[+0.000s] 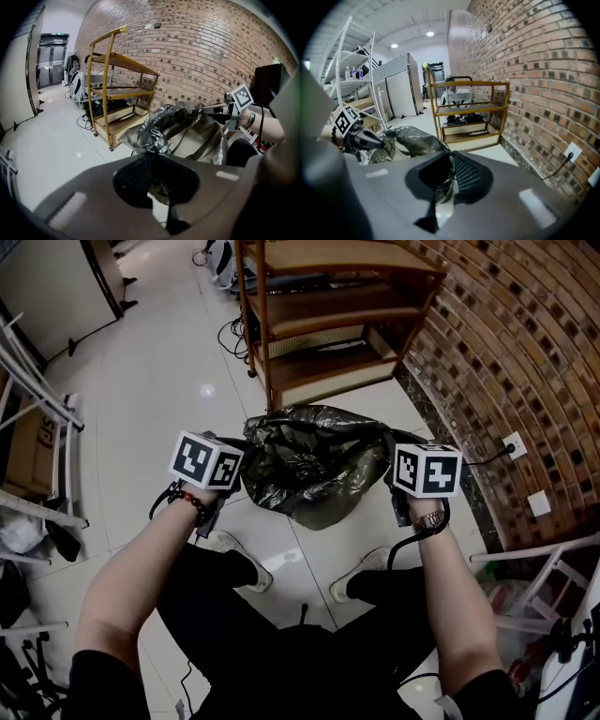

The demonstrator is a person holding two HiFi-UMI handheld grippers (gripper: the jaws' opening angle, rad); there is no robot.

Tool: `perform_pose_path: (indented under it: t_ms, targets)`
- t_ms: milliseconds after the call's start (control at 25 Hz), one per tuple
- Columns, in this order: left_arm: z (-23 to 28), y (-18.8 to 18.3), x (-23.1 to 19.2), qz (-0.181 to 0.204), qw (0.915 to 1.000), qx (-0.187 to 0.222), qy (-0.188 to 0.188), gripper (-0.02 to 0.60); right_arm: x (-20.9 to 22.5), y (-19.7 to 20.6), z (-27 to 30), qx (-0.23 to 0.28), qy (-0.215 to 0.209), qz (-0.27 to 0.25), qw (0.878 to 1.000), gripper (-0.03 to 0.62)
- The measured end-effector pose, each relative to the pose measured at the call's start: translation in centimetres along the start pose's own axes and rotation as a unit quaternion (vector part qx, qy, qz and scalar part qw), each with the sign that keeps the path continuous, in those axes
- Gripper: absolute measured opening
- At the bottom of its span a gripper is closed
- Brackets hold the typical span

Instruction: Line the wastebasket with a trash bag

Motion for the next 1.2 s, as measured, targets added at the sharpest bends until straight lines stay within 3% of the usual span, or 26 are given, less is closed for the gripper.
perform_pose_path:
  t_ms: [320,760,1200]
  targets:
    - [2.4,1.0,-1.1,0.031,0.9987,-0.041,-0.005,0.002,1.1,4.1,2.0,0.008,-0.017,0.013,1.0,0.02]
    - [6.7,2.8,-2.0,0.059,0.9954,-0.075,-0.007,0.002,2.2,8.5,5.9,-0.021,-0.03,0.005,0.999,0.021]
    - [10.5,4.6,-4.2,0.054,0.9925,-0.108,-0.017,0.018,3.6,12.2,9.8,-0.061,-0.026,0.037,0.997,0.072]
Point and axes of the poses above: the fingertips, and each gripper's own axes: z forward along the fingers, x to its right, y out of its underside, the point moved 6 cm from there along -z, backward along the fingers, and after that the axes turned 8 degrees about x, right-handed, at the moved point
